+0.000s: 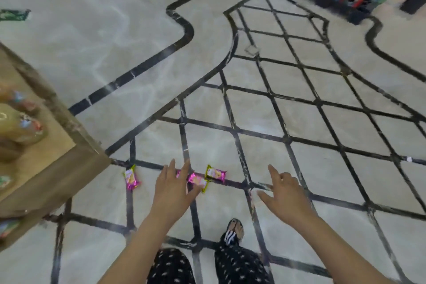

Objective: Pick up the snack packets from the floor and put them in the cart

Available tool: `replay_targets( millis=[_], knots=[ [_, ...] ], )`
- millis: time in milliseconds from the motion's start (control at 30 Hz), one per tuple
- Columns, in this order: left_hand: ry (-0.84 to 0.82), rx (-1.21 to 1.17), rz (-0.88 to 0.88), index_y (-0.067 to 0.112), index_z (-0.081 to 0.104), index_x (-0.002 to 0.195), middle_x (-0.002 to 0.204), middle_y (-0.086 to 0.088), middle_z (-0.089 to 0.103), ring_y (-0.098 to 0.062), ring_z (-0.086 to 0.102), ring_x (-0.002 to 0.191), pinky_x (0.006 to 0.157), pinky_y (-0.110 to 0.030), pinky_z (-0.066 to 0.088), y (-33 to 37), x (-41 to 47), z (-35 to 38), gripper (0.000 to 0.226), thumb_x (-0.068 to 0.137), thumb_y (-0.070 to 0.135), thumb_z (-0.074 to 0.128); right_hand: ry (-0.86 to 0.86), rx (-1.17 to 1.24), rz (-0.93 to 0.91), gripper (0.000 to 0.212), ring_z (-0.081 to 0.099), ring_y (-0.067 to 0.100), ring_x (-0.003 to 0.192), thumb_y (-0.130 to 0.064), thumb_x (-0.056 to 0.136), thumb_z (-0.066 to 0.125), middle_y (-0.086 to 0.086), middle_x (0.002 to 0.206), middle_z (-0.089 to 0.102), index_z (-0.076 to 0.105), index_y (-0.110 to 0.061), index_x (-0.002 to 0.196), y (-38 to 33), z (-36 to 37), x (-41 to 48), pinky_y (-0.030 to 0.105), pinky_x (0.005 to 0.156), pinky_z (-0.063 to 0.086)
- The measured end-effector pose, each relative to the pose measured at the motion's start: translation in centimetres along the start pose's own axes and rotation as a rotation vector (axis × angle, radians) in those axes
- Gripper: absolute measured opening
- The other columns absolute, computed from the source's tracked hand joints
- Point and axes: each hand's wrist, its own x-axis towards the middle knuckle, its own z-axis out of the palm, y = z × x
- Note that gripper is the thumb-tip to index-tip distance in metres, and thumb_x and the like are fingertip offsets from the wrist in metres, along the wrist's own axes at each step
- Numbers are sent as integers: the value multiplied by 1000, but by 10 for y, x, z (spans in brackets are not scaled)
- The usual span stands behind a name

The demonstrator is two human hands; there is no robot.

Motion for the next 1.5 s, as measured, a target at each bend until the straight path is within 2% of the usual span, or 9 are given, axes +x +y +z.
replay_targets(
  millis=[267, 467, 667, 900, 1033, 1167, 1267, 1400, 1500],
  knots=[
    [-11, 96, -32, 28, 25, 156, 160, -17, 25, -40, 23, 147, 116, -50, 25, -29, 59, 94, 82, 88, 68, 50, -15, -83, -148, 79, 42, 30, 123, -57, 94, 42, 12, 137, 42, 7, -21, 155, 13, 69, 119, 37, 97, 40],
    [-70, 262, 115, 18, 51, 143, 137, -22, 55, -46, 55, 123, 94, -54, 49, -105, 161, 278, 98, 63, 70, 76, -62, -157, -243, 84, 33, 35, 132, -58, 94, 42, 18, 144, 34, -2, -24, 156, 21, 248, 253, 41, 106, 32],
    [-54, 313, 199, 35, 11, 156, 159, -20, 26, -46, 28, 143, 113, -54, 27, -186, 258, 461, 113, 67, 71, 71, -48, -270, -342, 86, 37, 37, 125, -57, 92, 46, 18, 139, 35, -4, -30, 156, 30, 423, 386, 43, 101, 33],
    [-1, 537, 402, 37, 21, 154, 152, -20, 40, -42, 40, 138, 108, -52, 30, -260, 342, 585, 121, 52, 83, 68, 13, -367, -531, 85, 31, 37, 131, -64, 89, 45, 20, 149, 24, -5, -41, 153, 26, 551, 497, 44, 104, 30],
    [50, 584, 490, 42, 0, 155, 121, -20, 60, -39, 56, 117, 104, -50, 43, -286, 361, 615, 126, 58, 74, 75, 16, -420, -605, 86, 42, 33, 119, -58, 87, 52, 15, 136, 36, -5, -47, 151, 31, 579, 522, 41, 94, 35],
    [35, 442, 309, 49, -9, 152, 86, -11, 53, -29, 52, 73, 67, -39, 46, -285, 348, 613, 95, 84, 66, 56, -86, -260, -470, 87, 45, 33, 104, -39, 88, 52, 13, 117, 42, -9, -50, 148, 43, 579, 515, 38, 83, 45],
    [66, 300, 125, 50, 3, 152, 80, -11, 48, -29, 51, 67, 57, -35, 41, -274, 328, 590, 84, 86, 66, 53, -125, -139, -405, 84, 43, 30, 96, -34, 89, 49, 11, 108, 40, -9, -51, 147, 47, 559, 499, 38, 84, 46],
    [169, 204, -65, 39, 25, 152, 85, -18, 52, -34, 53, 66, 58, -38, 49, -239, 290, 517, 79, 86, 54, 64, -105, -69, -341, 82, 38, 25, 79, -37, 91, 50, 7, 99, 36, -7, -51, 149, 34, 484, 454, 29, 70, 33],
    [208, 205, -159, 35, 32, 152, 80, -17, 46, -31, 48, 53, 54, -36, 47, -211, 252, 442, 77, 84, 49, 68, -80, 3, -310, 82, 44, 25, 70, -38, 91, 52, 8, 98, 40, -5, -53, 148, 20, 415, 400, 29, 63, 35]
  ],
)
